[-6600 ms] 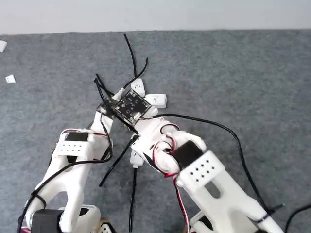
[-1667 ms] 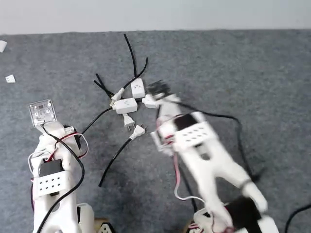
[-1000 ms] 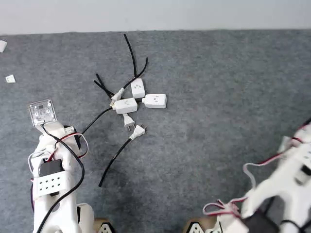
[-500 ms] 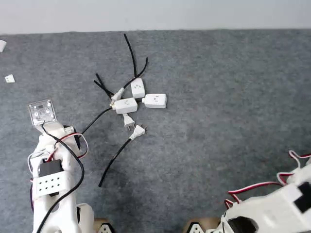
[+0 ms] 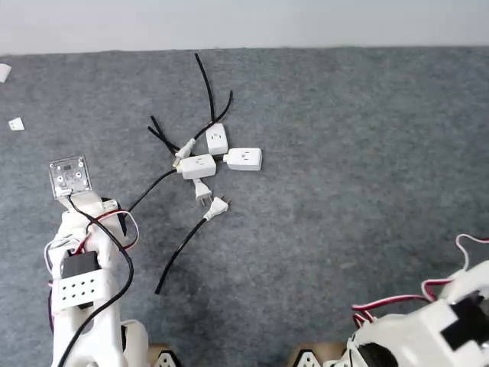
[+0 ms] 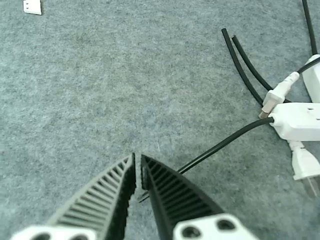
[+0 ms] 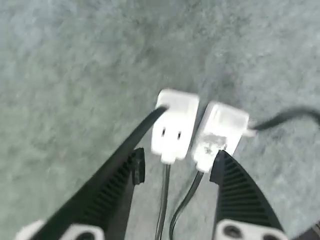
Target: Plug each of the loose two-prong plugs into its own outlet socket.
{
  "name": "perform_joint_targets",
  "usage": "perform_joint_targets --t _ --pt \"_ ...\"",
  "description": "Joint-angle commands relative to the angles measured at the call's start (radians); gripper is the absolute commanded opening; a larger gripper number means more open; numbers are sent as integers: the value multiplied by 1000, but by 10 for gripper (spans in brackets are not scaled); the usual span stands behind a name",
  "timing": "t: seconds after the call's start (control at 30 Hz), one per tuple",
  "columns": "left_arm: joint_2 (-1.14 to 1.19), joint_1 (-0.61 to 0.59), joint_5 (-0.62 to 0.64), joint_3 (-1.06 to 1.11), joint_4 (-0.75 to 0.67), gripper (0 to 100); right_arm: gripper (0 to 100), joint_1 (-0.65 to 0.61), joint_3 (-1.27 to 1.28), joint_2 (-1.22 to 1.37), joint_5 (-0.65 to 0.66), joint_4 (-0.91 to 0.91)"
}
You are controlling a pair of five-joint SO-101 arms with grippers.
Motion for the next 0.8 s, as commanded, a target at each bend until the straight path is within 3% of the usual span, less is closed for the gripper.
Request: perform_joint_targets --t 0.0,0.07,0.2,0.33,0.47,0.57,0.67,0.77 --pt "-3 3 -12 -16 -20 16 208 -35 -61 -122 -18 120" --pt "-3 3 -9 -16 -20 16 175 -62 -41 -171 -23 186" --pt "-9 3 -8 -24 18 16 18 -168 63 -297 -23 274" --pt "-5 28 -11 -25 29 17 17 -346 269 -447 -87 269" --pt "-2 51 -8 -25 31 62 18 -622 539 -555 -199 133" --pt "0 51 -3 -65 95 115 23 -811 717 -573 -264 -77" --pt "0 51 20 -108 149 122 20 -885 882 -549 -269 -289" --pt "2 60 17 -133 150 122 20 -931 947 -513 -259 -369"
